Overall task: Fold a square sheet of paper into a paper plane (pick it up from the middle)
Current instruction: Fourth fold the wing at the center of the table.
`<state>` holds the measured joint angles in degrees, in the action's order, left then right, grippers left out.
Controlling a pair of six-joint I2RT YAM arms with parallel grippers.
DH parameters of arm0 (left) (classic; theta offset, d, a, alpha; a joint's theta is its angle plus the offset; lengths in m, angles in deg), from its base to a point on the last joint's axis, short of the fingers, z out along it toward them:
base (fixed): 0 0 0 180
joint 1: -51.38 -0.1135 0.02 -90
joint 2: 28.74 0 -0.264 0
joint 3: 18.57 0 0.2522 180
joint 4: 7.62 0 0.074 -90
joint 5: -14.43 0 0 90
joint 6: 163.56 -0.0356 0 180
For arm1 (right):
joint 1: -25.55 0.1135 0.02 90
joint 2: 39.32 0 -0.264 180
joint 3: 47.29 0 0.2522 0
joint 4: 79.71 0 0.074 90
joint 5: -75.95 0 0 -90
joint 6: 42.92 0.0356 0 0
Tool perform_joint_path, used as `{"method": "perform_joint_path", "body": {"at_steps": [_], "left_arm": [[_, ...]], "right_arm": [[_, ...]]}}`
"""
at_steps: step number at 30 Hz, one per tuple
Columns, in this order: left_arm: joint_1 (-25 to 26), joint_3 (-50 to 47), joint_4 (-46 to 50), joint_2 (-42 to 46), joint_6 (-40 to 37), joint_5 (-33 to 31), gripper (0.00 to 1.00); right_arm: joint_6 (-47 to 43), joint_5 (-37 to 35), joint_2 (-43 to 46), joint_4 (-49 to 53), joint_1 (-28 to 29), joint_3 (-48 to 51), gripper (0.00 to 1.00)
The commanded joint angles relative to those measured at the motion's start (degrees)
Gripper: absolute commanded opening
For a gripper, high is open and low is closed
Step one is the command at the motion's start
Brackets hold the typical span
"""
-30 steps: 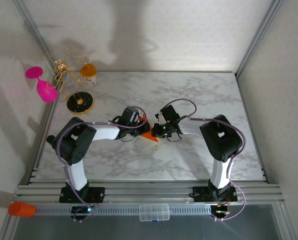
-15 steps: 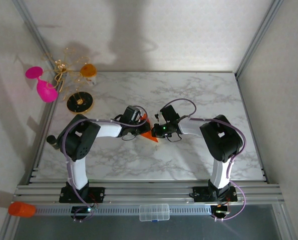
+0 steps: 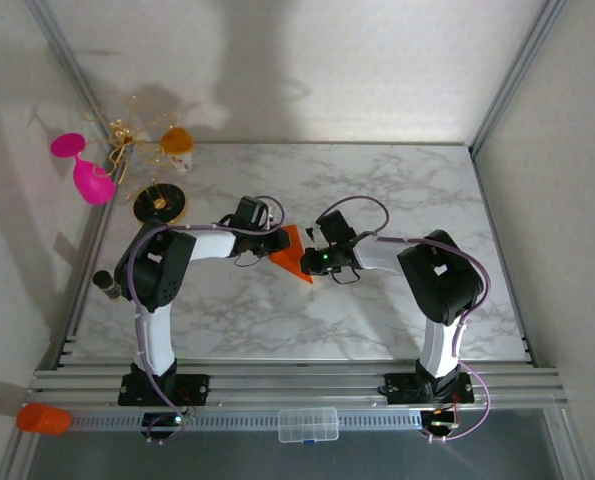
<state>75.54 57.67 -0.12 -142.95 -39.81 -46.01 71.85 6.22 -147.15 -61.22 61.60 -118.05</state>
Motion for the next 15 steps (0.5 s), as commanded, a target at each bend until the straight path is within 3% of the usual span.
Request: {"method": "perform_joint_path", "body": {"at_steps": [1, 15], "left_arm": [[-4.5, 2.3, 4.0, -4.3, -4.3, -7.6, 0.17], [-9.5, 13.4, 8.3, -8.9, -7.7, -9.3, 0.18]], "right_arm": [[-1.6, -9.1, -5.8, 15.3, 0.2, 5.3, 0.05], [-1.8, -9.6, -6.0, 15.3, 0.5, 6.3, 0.05]]}}
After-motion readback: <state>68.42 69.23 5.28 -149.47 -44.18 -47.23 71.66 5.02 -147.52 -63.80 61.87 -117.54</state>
